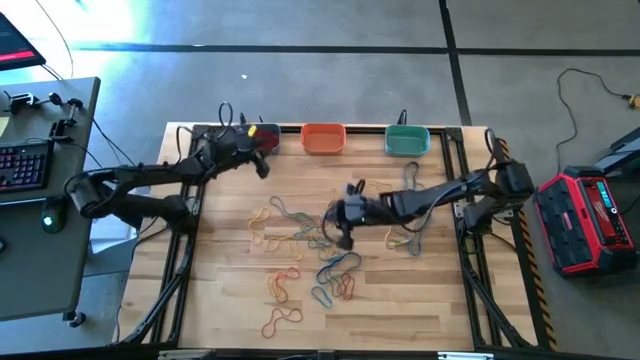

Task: Sort rubber bands into baskets
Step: Put the red rubber band into the blue bin

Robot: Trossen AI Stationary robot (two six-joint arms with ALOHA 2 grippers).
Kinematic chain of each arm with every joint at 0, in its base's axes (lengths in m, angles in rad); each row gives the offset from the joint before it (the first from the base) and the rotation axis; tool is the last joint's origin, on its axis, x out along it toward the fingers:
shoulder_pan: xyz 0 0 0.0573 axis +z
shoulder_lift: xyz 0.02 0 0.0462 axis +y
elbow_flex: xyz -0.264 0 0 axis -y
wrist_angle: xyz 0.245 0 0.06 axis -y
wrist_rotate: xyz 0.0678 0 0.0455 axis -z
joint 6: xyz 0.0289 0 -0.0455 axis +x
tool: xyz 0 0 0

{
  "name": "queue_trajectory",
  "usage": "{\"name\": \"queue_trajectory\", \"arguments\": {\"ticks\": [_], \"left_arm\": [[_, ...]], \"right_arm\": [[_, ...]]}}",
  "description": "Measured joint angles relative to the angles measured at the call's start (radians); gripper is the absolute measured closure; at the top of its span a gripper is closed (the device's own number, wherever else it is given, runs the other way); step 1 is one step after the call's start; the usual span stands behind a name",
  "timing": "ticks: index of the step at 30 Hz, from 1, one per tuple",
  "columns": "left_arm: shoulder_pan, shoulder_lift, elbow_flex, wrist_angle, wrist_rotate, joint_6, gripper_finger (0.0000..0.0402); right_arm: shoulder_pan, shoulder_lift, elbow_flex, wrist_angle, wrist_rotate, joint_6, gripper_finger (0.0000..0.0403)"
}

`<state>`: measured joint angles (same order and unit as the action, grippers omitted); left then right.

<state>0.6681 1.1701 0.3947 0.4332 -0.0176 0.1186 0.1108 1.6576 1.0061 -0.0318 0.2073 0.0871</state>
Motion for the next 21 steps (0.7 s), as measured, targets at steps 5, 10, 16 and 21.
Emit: {"name": "queue_trajectory", "arguments": {"ticks": [5,10,16,21], "left_arm": [[-0.144,-0.040,-0.027,0.017,0.001,-0.040,0.0289],[-0.263,-0.041,-0.042,0.049,-0.006,-0.079,0.0289],[-0.345,-0.041,-0.042,0.052,-0.073,-0.081,0.0289],[-0.360,-0.040,-0.042,0.071,-0.098,-0.081,0.0289]], "right_arm": [[0.092,0.000,-0.007,-0.168,-0.039,0.119,0.0336],[0.199,0.000,-0.007,-0.256,-0.118,0.269,0.0291],[0.317,0.019,-0.007,-0.263,-0.163,0.399,0.0282],[0.355,0.068,-0.007,-0.252,-0.150,0.482,0.0281]]}}
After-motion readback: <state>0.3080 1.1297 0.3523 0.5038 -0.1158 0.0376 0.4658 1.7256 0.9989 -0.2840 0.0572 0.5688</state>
